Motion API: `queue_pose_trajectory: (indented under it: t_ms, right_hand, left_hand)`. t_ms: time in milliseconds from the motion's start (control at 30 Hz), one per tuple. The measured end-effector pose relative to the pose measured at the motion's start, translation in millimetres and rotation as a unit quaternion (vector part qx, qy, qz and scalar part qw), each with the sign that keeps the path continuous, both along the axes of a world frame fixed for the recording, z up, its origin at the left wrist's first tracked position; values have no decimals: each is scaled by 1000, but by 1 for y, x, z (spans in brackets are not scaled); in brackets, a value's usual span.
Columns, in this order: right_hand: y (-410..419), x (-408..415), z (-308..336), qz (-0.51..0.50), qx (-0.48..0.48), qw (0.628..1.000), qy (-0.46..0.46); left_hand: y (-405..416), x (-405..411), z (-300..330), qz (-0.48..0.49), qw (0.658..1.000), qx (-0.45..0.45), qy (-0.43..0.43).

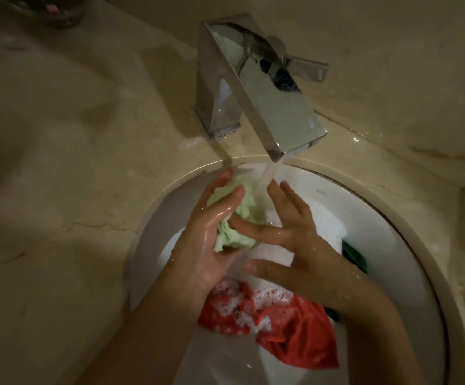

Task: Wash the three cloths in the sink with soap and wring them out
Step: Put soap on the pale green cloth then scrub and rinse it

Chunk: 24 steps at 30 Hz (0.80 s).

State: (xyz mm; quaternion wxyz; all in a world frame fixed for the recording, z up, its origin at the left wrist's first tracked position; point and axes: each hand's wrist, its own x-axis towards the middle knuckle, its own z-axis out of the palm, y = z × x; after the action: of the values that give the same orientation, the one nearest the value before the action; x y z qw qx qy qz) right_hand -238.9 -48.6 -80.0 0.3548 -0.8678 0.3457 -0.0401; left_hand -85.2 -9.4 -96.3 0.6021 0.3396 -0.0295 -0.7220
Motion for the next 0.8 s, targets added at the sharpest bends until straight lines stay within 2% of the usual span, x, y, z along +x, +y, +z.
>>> queue_pose_trajectory:
  t_ms: [67, 133, 167, 200, 267, 333, 433, 467, 500, 567, 600, 633, 667, 700, 767, 800]
  right_hand:
    - [6, 0, 7, -123, 115, 978, -122]
    - [9, 7, 9, -354, 209, 880, -238]
    - [9, 12, 7, -425, 244, 839, -235]
    - [10, 17, 4, -450, 284, 821, -205]
    - [16, 26, 0, -432, 362, 810, -160]
    - [20, 33, -5, -445, 371, 792, -193]
    - [18, 32, -16, -519, 289, 758, -269]
    - [17, 31, -19, -527, 235, 765, -287]
    - [15, 28, -23, -515, 149, 794, -288]
    - [13, 20, -27, -400, -34, 885, -236]
    - [12, 15, -28, -352, -79, 905, -226]
    - [13, 12, -30, -330, -61, 910, -242]
    - [15, 11, -29, -342, -1, 898, -276]
    - [16, 12, -29, -381, 76, 861, -329]
    - [17, 22, -23, -474, 212, 749, -411]
    - [16, 27, -22, -503, 236, 719, -418]
  left_hand:
    - [-3, 0, 0, -21, 1000, -3, -13]
    - [-4, -2, -5, -9, 1000, 9, 11]
    - [-5, -4, -2, 12, 998, 22, 64]
    - [-7, -7, -3, 37, 995, 28, 94]
    - [-10, -14, -4, 78, 991, 43, 96]
    - [-9, -21, -2, 79, 995, 56, 41]
    - [-8, -24, -4, 40, 982, 72, -172]
    - [-9, -23, -4, 24, 972, 70, -222]
    - [-9, -22, -3, 10, 968, 70, -240]
    - [-9, -21, -2, -34, 969, 62, -237]
    - [-9, -22, 1, -42, 970, 59, -232]
    - [-10, -23, 0, -39, 968, 58, -240]
    - [-10, -24, 0, -22, 967, 57, -247]
    - [-10, -26, -1, -1, 967, 59, -248]
    - [-11, -31, 0, 36, 966, 59, -248]
    - [-11, -35, -1, 38, 963, 66, -259]
